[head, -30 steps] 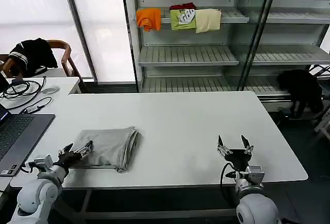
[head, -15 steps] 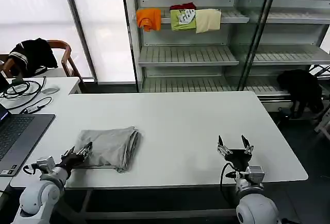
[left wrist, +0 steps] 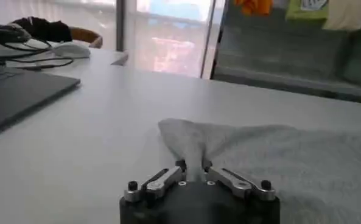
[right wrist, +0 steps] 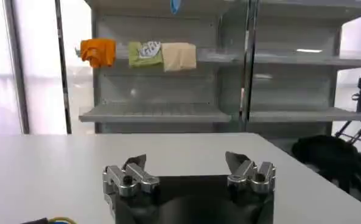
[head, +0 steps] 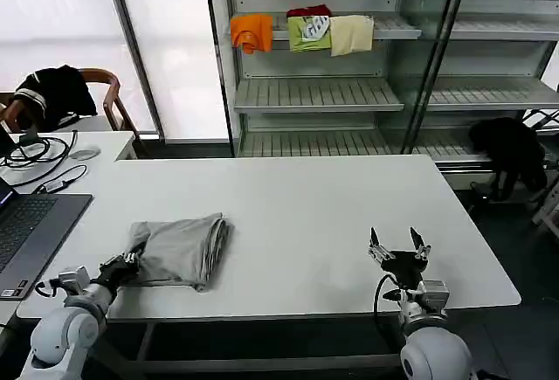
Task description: Fold and organize the clothes.
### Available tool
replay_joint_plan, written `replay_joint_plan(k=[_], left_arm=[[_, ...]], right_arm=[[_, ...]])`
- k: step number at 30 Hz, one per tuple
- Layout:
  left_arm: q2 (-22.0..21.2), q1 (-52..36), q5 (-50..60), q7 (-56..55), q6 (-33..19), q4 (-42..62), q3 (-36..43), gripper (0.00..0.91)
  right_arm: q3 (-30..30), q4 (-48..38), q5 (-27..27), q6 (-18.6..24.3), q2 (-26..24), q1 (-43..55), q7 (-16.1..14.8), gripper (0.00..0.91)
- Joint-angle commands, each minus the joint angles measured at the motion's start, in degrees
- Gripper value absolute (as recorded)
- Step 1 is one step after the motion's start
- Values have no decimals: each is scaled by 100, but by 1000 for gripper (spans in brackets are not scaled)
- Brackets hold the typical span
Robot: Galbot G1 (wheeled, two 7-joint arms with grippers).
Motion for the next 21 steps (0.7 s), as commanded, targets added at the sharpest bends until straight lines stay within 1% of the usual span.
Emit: replay_joint_plan(k=[1, 4, 9, 11, 12, 14, 17, 19, 21], left_arm=[[408, 96, -33, 101, -69, 144, -550, 0], [821, 101, -11, 140, -164, 353, -961, 0], [1739, 66, 351, 310, -429, 991, -1592, 0], [2056, 20, 363, 319, -469, 1177, -1687, 0], [2318, -30, 494, 356, -543, 1271, -1760, 0], [2536, -110, 655, 389, -575, 1379, -1820, 0], [2643, -133, 687, 472, -552, 1237, -1839, 0], [2562, -125, 734, 500, -534, 1092, -1799, 0], [2348, -82, 863, 523, -521, 763, -1701, 0]], right_arm=[[20, -6, 8, -9, -20, 15, 5, 907], [15, -8, 15, -9, -37, 28, 5, 907], [-25, -45, 25, -2, -26, 64, 8, 907], [-40, -72, 34, 5, -23, 79, 10, 907], [-47, -91, 34, 10, -19, 88, 12, 907], [-52, -111, 35, 13, -12, 96, 15, 907], [-47, -105, 46, 13, -3, 100, 16, 907], [-41, -105, 46, 14, 6, 101, 18, 907], [-33, -97, 45, 14, 9, 88, 19, 907]])
